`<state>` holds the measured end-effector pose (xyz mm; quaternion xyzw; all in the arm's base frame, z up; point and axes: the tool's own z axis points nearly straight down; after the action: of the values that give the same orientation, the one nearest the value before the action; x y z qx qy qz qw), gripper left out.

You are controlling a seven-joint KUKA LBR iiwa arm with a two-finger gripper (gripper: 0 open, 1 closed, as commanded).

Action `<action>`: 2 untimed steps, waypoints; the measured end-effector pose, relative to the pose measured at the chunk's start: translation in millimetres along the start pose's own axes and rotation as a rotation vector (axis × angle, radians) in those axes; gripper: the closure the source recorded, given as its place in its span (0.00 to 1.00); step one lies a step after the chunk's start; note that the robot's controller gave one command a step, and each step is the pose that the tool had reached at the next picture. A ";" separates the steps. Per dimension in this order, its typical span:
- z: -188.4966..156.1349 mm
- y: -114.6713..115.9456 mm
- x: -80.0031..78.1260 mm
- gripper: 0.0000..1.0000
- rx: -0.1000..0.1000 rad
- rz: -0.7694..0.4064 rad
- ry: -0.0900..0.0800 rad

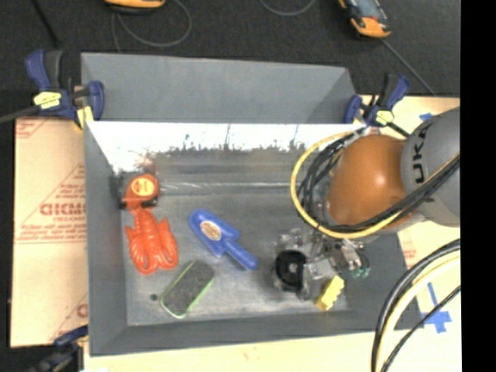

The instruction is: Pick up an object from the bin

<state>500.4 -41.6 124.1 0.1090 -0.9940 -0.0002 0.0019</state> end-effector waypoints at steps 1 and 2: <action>-25.6 2.5 -9.7 1.00 0.004 0.008 -0.013; -64.0 1.3 -7.5 1.00 0.000 0.005 0.002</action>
Offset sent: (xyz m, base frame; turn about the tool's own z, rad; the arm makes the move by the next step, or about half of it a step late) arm 0.0136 -0.0036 0.2373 -0.0097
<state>507.7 -38.7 188.0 0.1064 -0.9943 -0.0003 0.0028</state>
